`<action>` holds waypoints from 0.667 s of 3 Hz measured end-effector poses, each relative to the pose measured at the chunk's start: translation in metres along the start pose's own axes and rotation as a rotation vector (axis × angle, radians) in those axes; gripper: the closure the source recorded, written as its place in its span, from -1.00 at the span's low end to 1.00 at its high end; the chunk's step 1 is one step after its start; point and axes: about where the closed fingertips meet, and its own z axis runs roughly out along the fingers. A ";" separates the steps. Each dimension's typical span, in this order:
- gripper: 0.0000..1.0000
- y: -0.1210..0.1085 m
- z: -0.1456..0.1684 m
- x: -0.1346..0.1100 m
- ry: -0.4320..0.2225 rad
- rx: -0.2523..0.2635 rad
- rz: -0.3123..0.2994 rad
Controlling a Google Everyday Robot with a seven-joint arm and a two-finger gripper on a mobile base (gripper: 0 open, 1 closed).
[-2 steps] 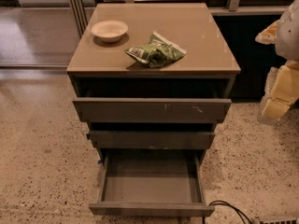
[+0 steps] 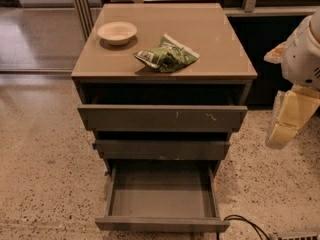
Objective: Close bottom drawer
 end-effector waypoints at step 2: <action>-1.00 0.036 0.064 0.004 0.057 -0.082 -0.010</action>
Offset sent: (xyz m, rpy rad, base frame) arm -0.0242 0.0232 -0.1184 -0.0606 0.1509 0.0201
